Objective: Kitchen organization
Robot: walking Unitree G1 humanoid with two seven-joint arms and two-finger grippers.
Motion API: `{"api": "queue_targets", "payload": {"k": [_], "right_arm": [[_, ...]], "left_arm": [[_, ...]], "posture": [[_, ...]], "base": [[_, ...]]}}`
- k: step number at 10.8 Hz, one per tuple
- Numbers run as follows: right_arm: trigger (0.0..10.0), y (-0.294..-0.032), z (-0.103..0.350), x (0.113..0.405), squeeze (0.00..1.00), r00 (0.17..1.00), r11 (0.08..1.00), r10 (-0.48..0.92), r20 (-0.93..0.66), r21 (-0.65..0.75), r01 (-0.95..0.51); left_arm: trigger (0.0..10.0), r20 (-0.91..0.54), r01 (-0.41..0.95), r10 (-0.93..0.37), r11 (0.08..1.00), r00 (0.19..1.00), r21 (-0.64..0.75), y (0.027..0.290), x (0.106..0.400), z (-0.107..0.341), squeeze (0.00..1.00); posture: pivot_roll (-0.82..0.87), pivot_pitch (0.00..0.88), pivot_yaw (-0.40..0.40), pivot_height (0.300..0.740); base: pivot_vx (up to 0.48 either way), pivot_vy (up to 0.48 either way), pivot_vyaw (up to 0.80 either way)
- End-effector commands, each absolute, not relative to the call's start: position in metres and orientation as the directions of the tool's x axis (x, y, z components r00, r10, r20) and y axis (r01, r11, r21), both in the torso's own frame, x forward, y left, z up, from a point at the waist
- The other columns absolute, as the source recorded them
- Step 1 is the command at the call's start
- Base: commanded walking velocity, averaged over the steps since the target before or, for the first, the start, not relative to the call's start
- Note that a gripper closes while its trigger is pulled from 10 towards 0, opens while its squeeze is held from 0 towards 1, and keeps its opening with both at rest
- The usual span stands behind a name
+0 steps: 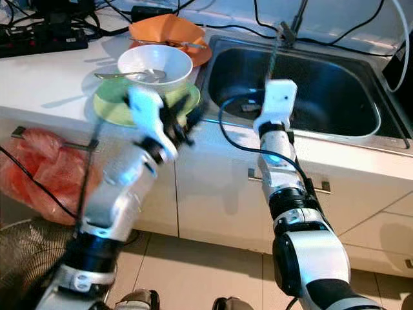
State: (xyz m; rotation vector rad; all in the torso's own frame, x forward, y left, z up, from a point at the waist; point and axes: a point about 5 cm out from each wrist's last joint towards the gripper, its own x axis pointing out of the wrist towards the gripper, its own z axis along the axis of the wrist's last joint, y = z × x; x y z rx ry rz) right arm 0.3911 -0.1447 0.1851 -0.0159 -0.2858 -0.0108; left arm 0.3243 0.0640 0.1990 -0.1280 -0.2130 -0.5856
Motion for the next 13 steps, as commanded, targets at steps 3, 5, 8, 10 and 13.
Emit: {"api": "queue_targets", "payload": {"k": [3,5,8,10,13], "right_arm": [[10.0,-0.148,0.189,0.396,0.0,0.964,1.0,-0.011,0.264,0.009,0.009],[10.0,-0.147,0.188,0.396,0.0,0.966,1.0,-0.001,0.257,0.008,-0.001],[10.0,-0.145,0.181,0.395,1.0,0.973,1.0,0.009,0.232,0.01,-0.012],[10.0,-0.145,0.178,0.395,0.0,0.975,1.0,0.009,0.223,0.002,-0.01],[10.0,-0.145,0.177,0.395,0.0,0.976,1.0,0.014,0.219,0.002,-0.014]], "left_arm": [[10.0,0.189,0.535,-0.52,0.844,0.833,-0.035,0.065,0.328,0.185,0.0],[10.0,0.182,0.529,-0.515,0.848,0.837,-0.031,0.064,0.329,0.182,0.0],[10.0,0.181,0.526,-0.515,0.85,0.838,-0.019,0.062,0.328,0.181,0.0],[10.0,0.18,0.522,-0.511,0.853,0.84,-0.016,0.063,0.328,0.18,0.0],[10.0,0.19,0.488,-0.477,0.873,0.858,-0.014,0.067,0.33,0.183,0.0]], "posture": [[0.11,0.071,-0.059,0.74],[0.11,0.078,-0.06,0.74],[0.12,0.092,-0.062,0.74],[0.12,0.095,-0.06,0.74],[0.12,0.096,-0.063,0.74]], "base": [[0.0,0.0,0.0],[0.0,0.0,0.0],[0.0,0.0,0.0],[0.0,0.0,0.0],[0.0,0.0,0.0]]}}
